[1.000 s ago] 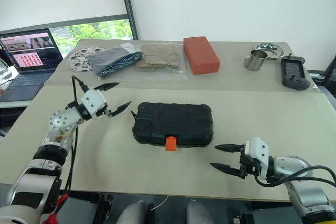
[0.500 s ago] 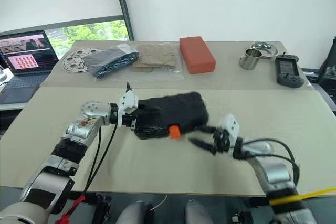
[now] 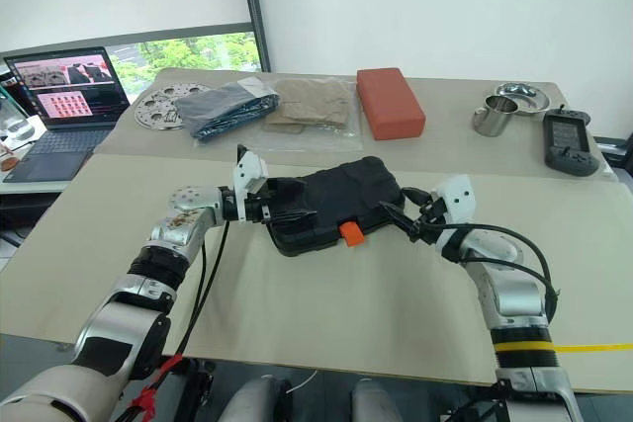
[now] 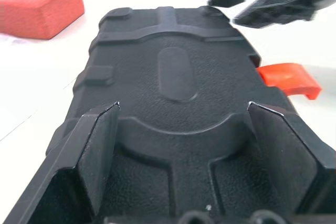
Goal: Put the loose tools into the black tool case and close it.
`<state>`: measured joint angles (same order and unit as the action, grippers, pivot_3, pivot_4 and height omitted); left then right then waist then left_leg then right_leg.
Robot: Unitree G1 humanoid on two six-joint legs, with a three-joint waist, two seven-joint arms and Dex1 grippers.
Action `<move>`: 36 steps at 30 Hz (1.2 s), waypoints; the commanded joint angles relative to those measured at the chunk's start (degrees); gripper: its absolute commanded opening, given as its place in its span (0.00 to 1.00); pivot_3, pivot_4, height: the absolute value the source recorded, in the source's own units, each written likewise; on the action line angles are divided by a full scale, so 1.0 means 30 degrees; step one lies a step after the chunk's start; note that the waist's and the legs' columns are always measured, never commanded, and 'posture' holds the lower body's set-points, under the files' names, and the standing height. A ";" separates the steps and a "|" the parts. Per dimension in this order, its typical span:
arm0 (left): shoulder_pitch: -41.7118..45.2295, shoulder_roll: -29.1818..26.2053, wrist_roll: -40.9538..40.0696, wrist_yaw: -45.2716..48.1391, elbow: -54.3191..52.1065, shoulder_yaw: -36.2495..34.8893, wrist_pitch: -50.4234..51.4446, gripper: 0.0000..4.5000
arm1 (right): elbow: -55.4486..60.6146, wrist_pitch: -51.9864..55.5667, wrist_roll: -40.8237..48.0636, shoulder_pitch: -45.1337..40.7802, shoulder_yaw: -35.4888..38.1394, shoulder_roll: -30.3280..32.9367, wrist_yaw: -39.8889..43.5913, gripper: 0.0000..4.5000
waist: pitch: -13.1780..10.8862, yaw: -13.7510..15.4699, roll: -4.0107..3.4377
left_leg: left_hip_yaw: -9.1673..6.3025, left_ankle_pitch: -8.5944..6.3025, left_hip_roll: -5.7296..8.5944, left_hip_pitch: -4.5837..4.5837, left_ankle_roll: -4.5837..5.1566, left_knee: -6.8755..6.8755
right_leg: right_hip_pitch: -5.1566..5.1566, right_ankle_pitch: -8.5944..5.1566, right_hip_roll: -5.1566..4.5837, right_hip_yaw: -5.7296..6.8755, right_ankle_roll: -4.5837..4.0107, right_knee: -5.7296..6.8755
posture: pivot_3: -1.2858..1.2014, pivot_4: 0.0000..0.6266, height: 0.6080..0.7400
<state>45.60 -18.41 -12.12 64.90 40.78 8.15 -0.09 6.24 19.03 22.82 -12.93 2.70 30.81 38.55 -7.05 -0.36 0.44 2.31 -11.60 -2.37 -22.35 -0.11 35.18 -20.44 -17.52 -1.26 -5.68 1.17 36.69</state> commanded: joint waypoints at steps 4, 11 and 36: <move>-0.0810 0.0767 0.1163 -0.1000 -0.0507 0.0596 0.0538 0.93 | 0.6573 0.5171 0.0992 0.2792 -0.0968 0.0361 -0.1606 0.69 | 0.0023 0.0056 -0.0010 | -0.0063 0.0001 0.0057 0.0005 -0.0001 0.0008 | 0.0039 -0.0033 -0.0023 -0.0003 0.0052 -0.0007 | 0.52 0.24 1.00; -0.2047 0.0962 0.1264 -0.1403 -0.3203 0.1001 0.2355 0.93 | 0.8383 0.7523 0.1205 0.3142 -0.0601 -0.0345 -0.3463 0.69 | 0.0068 0.0041 0.0001 | -0.0119 0.0005 0.0125 0.0009 -0.0004 0.0036 | 0.0075 -0.0101 -0.0069 -0.0010 0.0168 -0.0012 | 0.52 0.24 1.00; -0.3954 0.0541 0.1292 -0.2313 -0.7381 0.1148 0.4906 0.93 | 0.6507 0.9026 -0.0088 0.1330 -0.1534 -0.1253 -0.5125 0.69 | 0.0085 -0.0022 0.0002 | -0.0208 0.0005 0.0149 -0.0029 -0.0002 0.0028 | 0.0088 -0.0107 -0.0062 -0.0003 0.0167 -0.0062 | 0.52 0.24 1.00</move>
<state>35.21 -16.65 -9.07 57.72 18.26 9.38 12.89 24.96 46.84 23.12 -7.79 -2.15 27.15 23.41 -6.79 -0.42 0.45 1.68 -11.58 -1.92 -22.44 -0.11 35.26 -20.18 -17.84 -1.45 -5.69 1.67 36.49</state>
